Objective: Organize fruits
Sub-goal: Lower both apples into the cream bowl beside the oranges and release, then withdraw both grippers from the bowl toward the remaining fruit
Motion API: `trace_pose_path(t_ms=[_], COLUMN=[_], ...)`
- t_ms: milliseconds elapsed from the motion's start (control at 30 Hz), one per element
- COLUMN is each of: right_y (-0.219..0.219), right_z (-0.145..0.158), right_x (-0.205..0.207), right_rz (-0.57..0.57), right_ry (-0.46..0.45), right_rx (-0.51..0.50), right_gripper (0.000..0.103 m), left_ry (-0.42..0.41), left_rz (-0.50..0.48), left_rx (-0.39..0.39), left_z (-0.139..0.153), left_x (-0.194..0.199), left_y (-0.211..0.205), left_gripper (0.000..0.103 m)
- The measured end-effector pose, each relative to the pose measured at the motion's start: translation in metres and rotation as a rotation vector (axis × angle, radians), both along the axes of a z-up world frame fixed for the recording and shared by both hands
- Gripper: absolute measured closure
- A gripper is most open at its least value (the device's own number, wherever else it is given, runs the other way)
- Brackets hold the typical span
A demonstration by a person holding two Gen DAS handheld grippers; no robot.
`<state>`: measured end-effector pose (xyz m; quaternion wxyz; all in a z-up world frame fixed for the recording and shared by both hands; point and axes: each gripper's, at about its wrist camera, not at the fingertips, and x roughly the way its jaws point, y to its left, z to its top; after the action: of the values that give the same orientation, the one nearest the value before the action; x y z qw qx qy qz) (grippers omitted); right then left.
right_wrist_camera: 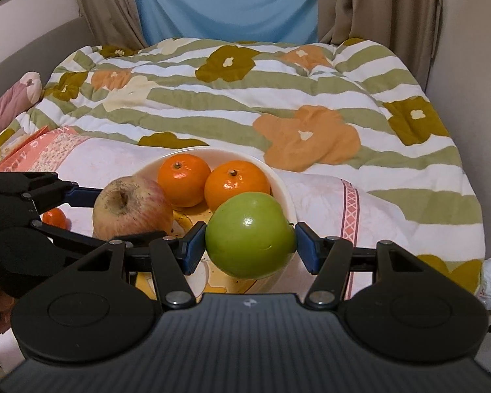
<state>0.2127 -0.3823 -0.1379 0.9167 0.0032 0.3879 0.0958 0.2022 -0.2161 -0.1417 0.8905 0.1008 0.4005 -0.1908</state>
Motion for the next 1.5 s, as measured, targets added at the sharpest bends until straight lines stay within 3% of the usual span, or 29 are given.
trace_pose_path(t_ms=[267, 333, 400, 633, 1067, 1233, 1300, 1367, 1500], right_y=[-0.002, -0.002, -0.002, 0.0, 0.03, 0.034, 0.035, 0.036, 0.031], right_z=[-0.004, -0.003, -0.004, -0.011, -0.032, -0.037, -0.035, -0.031, -0.025], right_x=[0.007, 0.007, 0.007, 0.01, 0.012, 0.008, 0.008, 0.007, 0.002], right_rz=[-0.001, -0.003, -0.001, 0.027, 0.125, 0.13, 0.131, 0.136, 0.103], right_ry=[0.018, 0.019, 0.018, 0.028, 0.002, 0.002, -0.008, -0.019, -0.027], right_rx=[0.012, 0.012, 0.012, 0.01, -0.154, -0.166, -0.173, -0.186, -0.176], right_gripper=[0.03, 0.03, 0.03, 0.03, 0.03, 0.029, 0.022, 0.001, 0.0], left_ry=[-0.003, -0.035, -0.073, -0.056, -0.015, -0.014, -0.017, -0.02, -0.029], left_rz=[-0.006, -0.01, -0.015, 0.005, 0.053, 0.064, 0.072, 0.08, 0.098], left_rx=[0.024, 0.03, 0.038, 0.028, 0.041, 0.035, 0.032, 0.028, 0.024], left_z=[-0.004, 0.002, 0.008, 0.017, 0.016, 0.018, 0.02, 0.022, 0.027], left_x=[0.0, -0.005, -0.012, -0.021, -0.037, -0.042, -0.043, -0.045, -0.051], left_y=[-0.006, -0.006, -0.005, 0.011, 0.036, 0.039, 0.041, 0.043, 0.047], left_gripper=[0.025, 0.007, 0.002, 0.002, 0.002, 0.002, 0.002, 0.002, 0.002])
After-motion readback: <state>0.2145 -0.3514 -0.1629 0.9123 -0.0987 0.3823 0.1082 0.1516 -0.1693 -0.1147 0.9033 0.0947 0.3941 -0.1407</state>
